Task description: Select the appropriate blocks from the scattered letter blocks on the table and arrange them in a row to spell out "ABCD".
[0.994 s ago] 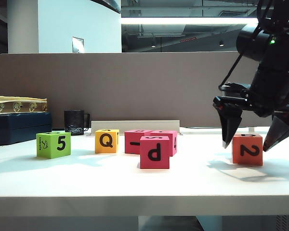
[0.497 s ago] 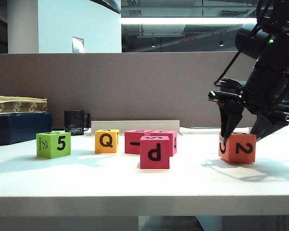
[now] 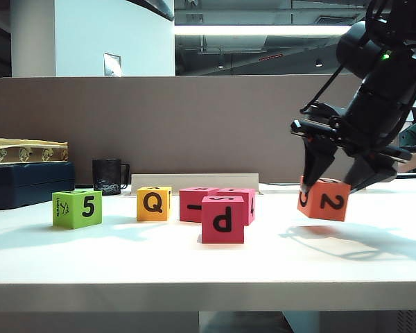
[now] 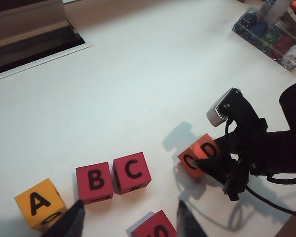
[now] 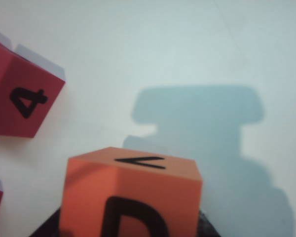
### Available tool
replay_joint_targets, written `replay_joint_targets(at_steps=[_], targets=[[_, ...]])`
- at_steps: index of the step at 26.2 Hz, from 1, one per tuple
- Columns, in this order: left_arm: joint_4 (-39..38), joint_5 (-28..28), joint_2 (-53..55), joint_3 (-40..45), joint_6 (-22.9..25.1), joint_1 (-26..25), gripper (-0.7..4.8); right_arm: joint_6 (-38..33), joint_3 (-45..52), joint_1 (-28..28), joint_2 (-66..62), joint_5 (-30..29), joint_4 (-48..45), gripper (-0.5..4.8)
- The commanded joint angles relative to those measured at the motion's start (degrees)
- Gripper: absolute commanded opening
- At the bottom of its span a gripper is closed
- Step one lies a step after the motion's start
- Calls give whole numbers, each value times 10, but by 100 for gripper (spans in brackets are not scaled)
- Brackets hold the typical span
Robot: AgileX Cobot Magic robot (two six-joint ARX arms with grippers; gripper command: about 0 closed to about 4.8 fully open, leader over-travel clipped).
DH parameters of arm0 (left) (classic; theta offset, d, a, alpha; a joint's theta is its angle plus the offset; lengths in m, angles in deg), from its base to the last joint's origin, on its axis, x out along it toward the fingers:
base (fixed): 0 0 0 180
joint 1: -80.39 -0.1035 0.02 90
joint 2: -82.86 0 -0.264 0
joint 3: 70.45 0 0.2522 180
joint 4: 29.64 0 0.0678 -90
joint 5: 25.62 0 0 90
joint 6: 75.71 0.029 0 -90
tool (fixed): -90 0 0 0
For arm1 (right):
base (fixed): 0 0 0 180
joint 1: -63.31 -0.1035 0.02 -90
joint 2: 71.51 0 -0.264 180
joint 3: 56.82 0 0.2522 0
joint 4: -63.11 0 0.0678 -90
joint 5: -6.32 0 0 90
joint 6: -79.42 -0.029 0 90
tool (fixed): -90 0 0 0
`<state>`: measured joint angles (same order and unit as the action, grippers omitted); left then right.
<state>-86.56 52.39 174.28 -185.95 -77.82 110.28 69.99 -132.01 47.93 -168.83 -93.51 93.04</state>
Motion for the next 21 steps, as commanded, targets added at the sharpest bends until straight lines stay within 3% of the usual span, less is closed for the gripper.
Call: replay_joint_targets(at_steps=[1,21], targets=[[3,-3,-4,-4,4,1,233,-12,-36,-1,-33,-35,-3,263],[0,6,-4,-4,7,1,233,-11,-114,-12,-110,-58,-7,265]])
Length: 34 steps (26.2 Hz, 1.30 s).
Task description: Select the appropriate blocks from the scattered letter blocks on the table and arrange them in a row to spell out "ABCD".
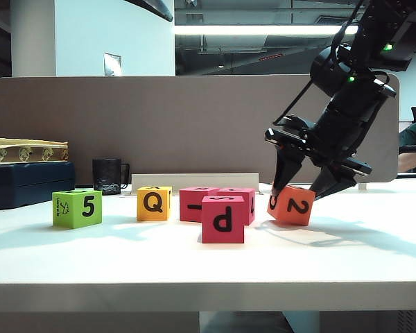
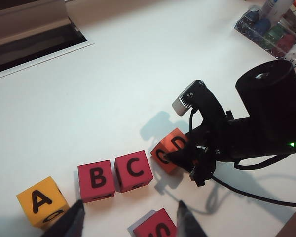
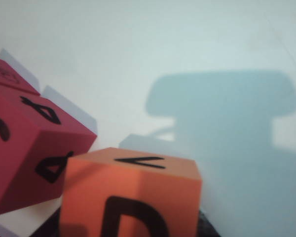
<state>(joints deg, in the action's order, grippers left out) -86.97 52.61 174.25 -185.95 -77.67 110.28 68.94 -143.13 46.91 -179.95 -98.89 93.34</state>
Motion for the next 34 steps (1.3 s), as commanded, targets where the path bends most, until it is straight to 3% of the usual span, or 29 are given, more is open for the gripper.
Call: replay_joint_targets(at_steps=[1,4,6,12,16,29,32,34], targets=[[4,6,-4,-4,10,1,233,-1,-2,-1,1,-4,-13,265],[4,6,-4,-4,16,1,233,-1,-2,-1,1,-4,-16,268],[3,6,-4,-4,15,1,233,-1,-2,-1,1,-5,-16,340],[3,6,-4,-4,15,1,233,-1,-2,-1,1,-17,-17,351],[4,6,-4,-4,16,1,233,-1,-3,-1,2,-33,-29,393],[3,6,-4,-4,16,0,232,5,-92,-1,2,-17,40,390],[3,34,-4,-4,19,0,232,9,-99,-1,2,11,59,382],[0,49,-3,-4,30,0,232,27,-99,-1,2,20,70,288]])
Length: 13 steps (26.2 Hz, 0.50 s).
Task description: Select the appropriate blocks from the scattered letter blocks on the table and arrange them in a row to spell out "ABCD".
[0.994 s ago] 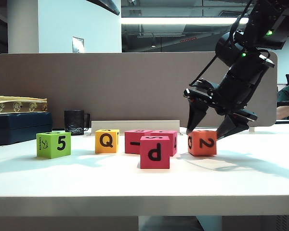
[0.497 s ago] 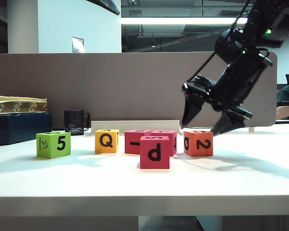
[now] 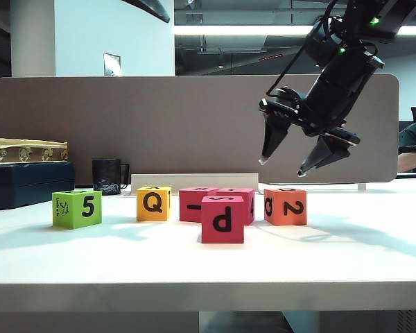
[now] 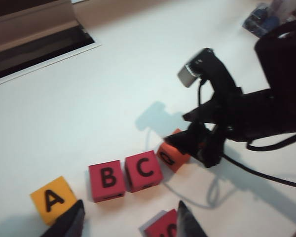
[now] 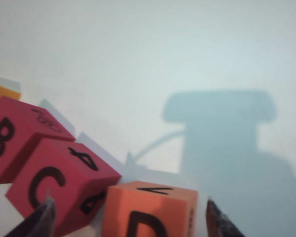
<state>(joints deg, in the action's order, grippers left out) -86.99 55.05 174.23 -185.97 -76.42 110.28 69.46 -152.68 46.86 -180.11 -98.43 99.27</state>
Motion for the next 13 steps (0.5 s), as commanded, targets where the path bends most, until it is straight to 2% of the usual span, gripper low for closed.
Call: replay_joint_targets(at_steps=[1,2,3,5,6,7,8,13], targets=[[-2,31,-3,-3,19,0,232,42,-3,0,4,25,23,167],[-2,31,-3,-3,19,0,232,47,-3,0,4,33,29,129],[-1,31,-3,-3,21,0,232,54,-3,0,4,41,36,115],[-2,31,-3,-3,24,0,232,57,-3,0,4,58,47,113],[-3,31,-3,-3,24,0,232,58,-3,0,4,68,51,87],[-5,31,-3,-3,24,0,232,64,-3,0,4,83,58,38],[-6,31,-3,-3,24,0,232,76,-3,0,4,93,66,16],[-7,31,-3,-3,24,0,232,90,-3,1,3,102,92,-3]])
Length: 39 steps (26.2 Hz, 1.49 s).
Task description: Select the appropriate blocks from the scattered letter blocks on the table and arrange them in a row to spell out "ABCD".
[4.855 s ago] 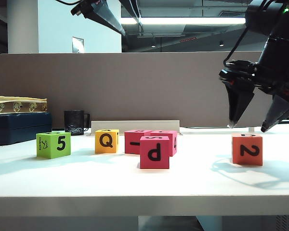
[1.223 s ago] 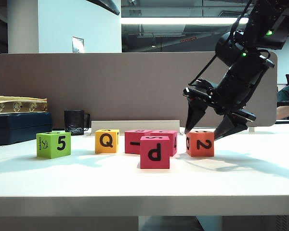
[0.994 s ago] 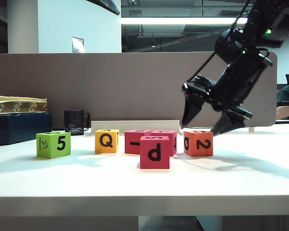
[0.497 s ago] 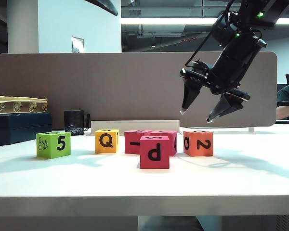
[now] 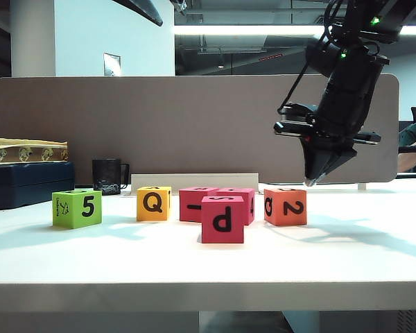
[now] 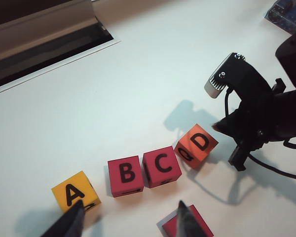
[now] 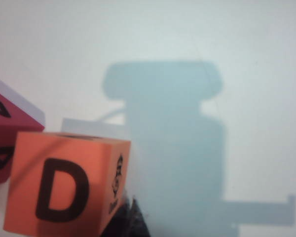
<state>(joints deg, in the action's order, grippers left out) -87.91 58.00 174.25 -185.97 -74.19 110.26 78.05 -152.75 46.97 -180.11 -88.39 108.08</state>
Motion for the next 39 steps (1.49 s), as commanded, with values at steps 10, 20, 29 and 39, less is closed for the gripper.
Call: replay_joint_targets(at_steps=[10,20,29,39], targets=[[2,1,-4,-3,2,1,232,4,-1,-2,-17,-46,18,-3],[-1,1,-4,-3,2,1,232,3,-1,-12,-27,-107,-14,-3],[-1,1,-3,-3,2,1,232,-1,-1,-13,-57,-125,-42,-3],[-3,1,-3,-3,2,1,232,-2,-2,-27,-75,-151,-93,-3]])
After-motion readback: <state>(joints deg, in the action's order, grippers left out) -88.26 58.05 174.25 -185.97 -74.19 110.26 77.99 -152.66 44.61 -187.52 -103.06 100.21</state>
